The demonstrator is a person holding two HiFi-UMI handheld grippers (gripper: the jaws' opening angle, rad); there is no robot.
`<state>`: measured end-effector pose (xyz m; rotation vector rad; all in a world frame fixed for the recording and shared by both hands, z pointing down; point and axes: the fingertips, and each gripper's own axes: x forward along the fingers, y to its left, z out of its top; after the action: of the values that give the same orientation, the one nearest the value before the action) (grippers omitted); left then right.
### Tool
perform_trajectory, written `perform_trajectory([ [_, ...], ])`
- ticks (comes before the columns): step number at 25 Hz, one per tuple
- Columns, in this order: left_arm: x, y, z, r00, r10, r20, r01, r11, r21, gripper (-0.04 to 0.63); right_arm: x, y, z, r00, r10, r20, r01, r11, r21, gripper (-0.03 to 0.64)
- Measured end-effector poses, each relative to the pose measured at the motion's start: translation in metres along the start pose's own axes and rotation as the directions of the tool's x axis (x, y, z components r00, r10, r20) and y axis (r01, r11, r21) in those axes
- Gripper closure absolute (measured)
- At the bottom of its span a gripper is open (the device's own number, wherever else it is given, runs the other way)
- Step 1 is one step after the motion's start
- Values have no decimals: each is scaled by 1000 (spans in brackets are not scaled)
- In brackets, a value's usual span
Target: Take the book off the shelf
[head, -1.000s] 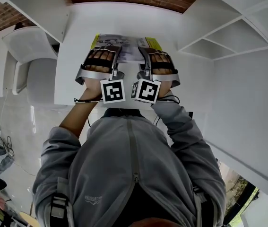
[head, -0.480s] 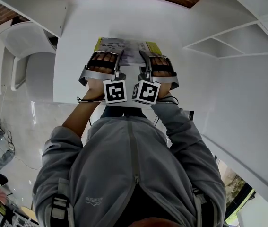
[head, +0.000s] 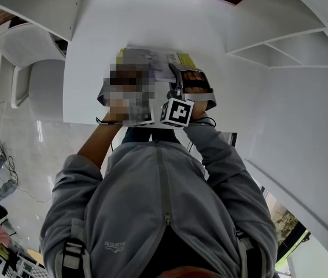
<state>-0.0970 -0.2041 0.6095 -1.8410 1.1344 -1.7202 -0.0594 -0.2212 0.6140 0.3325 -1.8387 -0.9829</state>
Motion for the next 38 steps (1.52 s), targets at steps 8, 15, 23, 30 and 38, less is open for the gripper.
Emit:
perform_trajectory([
  [8, 6, -27, -4, 998, -63, -14, 63, 998, 3, 515, 2, 28, -1, 997, 82, -2, -82, 997, 3, 532],
  [15, 6, -50, -12, 991, -125, -45, 126, 992, 26, 505, 3, 47, -2, 990, 135, -31, -136, 990, -24, 529],
  [23, 0, -72, -13, 980, -187, -70, 190, 981, 39, 402, 7, 80, -5, 974, 221, -49, -223, 974, -44, 428],
  [30, -13, -94, -13, 957, -275, -90, 278, 960, 21, 368, -12, 98, -5, 950, 304, -72, -307, 951, -46, 425],
  [38, -22, -108, -11, 943, -324, -76, 325, 946, 2, 353, -22, 116, -6, 934, 350, -77, -353, 935, -35, 419],
])
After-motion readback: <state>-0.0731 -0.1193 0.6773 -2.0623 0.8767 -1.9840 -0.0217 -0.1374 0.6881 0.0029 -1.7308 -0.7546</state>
